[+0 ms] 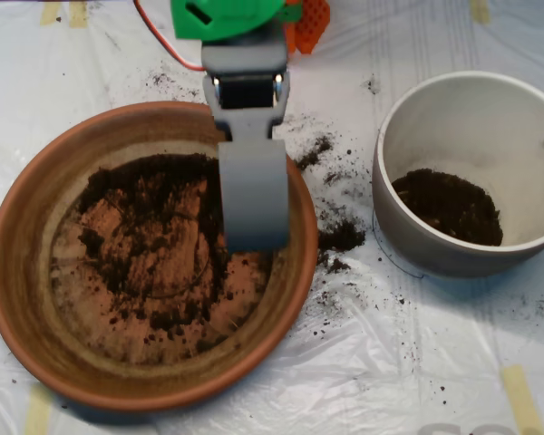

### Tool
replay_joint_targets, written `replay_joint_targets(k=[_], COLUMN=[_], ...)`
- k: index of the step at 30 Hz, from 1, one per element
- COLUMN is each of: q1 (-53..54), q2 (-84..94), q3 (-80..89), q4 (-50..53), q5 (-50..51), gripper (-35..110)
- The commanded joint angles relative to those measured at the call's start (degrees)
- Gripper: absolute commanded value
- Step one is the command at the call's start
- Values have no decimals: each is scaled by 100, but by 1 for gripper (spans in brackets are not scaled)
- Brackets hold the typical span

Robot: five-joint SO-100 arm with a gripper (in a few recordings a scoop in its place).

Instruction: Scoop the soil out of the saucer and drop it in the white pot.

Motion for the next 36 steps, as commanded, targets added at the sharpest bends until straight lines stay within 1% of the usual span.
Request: replay_joint_targets(k=[1, 5, 16, 22, 26, 31, 36], q1=[255, 527, 984, 1178, 1239, 1397, 1556], q2=[431, -62, -1608, -2180, -2514, -2584, -2540], q3=[853, 1318, 1547, 1415, 1116, 967, 826], q4=[-633, -1028, -1670, -1740, -1521, -1477, -1397], q5=[-211, -316, -844, -1222, -1318, -1336, -1459], gripper=[57, 58, 60, 59, 52, 47, 46])
